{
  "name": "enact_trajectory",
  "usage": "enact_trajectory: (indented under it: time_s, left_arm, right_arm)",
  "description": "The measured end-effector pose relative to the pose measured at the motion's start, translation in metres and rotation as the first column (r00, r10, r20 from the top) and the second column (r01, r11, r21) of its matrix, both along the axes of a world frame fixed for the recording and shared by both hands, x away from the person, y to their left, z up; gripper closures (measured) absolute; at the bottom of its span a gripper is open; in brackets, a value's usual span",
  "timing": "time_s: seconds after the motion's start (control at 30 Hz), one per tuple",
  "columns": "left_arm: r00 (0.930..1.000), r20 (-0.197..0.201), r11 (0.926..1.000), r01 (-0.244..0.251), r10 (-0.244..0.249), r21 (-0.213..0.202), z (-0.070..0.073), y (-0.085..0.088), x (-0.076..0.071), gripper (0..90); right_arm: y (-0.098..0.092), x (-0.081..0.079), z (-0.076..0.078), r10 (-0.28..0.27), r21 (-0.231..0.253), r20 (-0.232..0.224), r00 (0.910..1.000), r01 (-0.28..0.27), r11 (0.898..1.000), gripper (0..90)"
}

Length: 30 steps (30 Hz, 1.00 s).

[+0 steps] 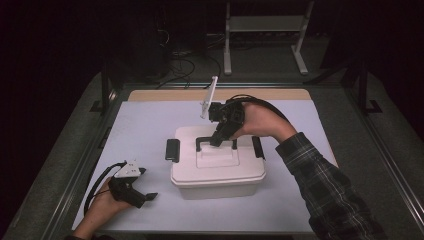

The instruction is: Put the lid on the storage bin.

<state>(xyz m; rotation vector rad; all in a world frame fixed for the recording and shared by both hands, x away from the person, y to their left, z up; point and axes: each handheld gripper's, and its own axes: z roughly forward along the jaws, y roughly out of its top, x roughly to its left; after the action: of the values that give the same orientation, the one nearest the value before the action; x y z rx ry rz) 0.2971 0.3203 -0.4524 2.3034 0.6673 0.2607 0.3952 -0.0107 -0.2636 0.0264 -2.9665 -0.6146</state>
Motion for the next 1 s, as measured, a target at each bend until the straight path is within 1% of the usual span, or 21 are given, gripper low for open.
enact_trajectory:
  time_s: [0.1, 0.23, 0.33, 0.5, 0.63, 0.73, 0.77, 0.8, 0.83, 0.9, 0.97, 1.0]
  left_arm:
    - [1.0, 0.0, 1.0, 0.0, 0.0, 0.0, 0.0, 0.0, 0.0, 0.0]
    - [1.0, 0.0, 1.0, 0.0, 0.0, 0.0, 0.0, 0.0, 0.0, 0.0]
    - [1.0, 0.0, 1.0, 0.0, 0.0, 0.0, 0.0, 0.0, 0.0, 0.0]
    - [1.0, 0.0, 1.0, 0.0, 0.0, 0.0, 0.0, 0.0, 0.0, 0.0]
    - [1.0, 0.0, 1.0, 0.001, -0.001, 0.001, 0.0, 0.0, 0.0001, 0.0]
    - [1.0, 0.0, 1.0, 0.001, -0.001, 0.001, 0.0001, 0.0001, 0.0, 0.0]
    - [1.0, 0.0, 1.0, 0.0, 0.0, 0.0, 0.0, 0.0, 0.0, 0.0]
    - [1.0, 0.0, 1.0, 0.0, 0.0, 0.0, 0.0, 0.0, 0.0, 0.0]
    - [1.0, 0.0, 1.0, 0.0, 0.0, 0.001, 0.0, 0.0, 0.0, 0.0]
    - [1.0, 0.0, 1.0, 0.0, 0.0, 0.0, 0.0, 0.0, 0.0, 0.0]
    - [1.0, 0.0, 1.0, 0.0, 0.0, 0.0, 0.0, 0.0, 0.0001, 0.0]
    - [1.0, 0.0, 1.0, 0.0, 0.0, 0.001, 0.0, 0.0, 0.0, 0.0]
  right_arm:
    - [-0.0004, -0.0004, -0.0014, 0.0, 0.01, 0.002, 1.0, 0.0, 1.0, 84.3]
    - [-0.0013, -0.0017, -0.002, -0.004, 0.02, 0.02, 0.9998, 0.003, 1.0, 84.2]
    - [-0.0018, -0.0027, -0.0019, -0.006, 0.022, 0.033, 0.9994, 0.005, 1.0, 84.0]
    - [-0.0019, -0.002, -0.0019, -0.005, 0.025, 0.038, 0.9993, 0.004, 1.0, 83.7]
    - [-0.0023, -0.0012, -0.0028, -0.009, 0.03, 0.05, 0.9987, 0.008, 1.0, 82.5]
    - [-0.0033, -0.001, -0.0035, -0.009, 0.04, 0.072, 0.9974, 0.006, 0.999, 80.3]
    - [-0.0041, -0.0006, -0.0031, -0.018, 0.038, 0.084, 0.9963, 0.014, 0.999, 76.0]
    - [-0.0047, 0.0004, -0.0033, -0.031, 0.042, 0.087, 0.9957, 0.027, 0.999, 70.7]
    - [-0.0054, 0.0014, -0.0037, -0.036, 0.04, 0.083, 0.9959, 0.032, 0.999, 70.5]
    - [-0.0058, 0.0011, -0.0051, -0.043, 0.028, 0.085, 0.9954, 0.041, 0.999, 65.4]
    - [-0.005, 0.001, -0.0077, -0.038, 0.017, 0.08, 0.9961, 0.037, 0.999, 65.4]
    - [-0.0046, 0.0009, -0.0085, -0.037, 0.011, 0.086, 0.9956, 0.036, 0.999, 67.0]
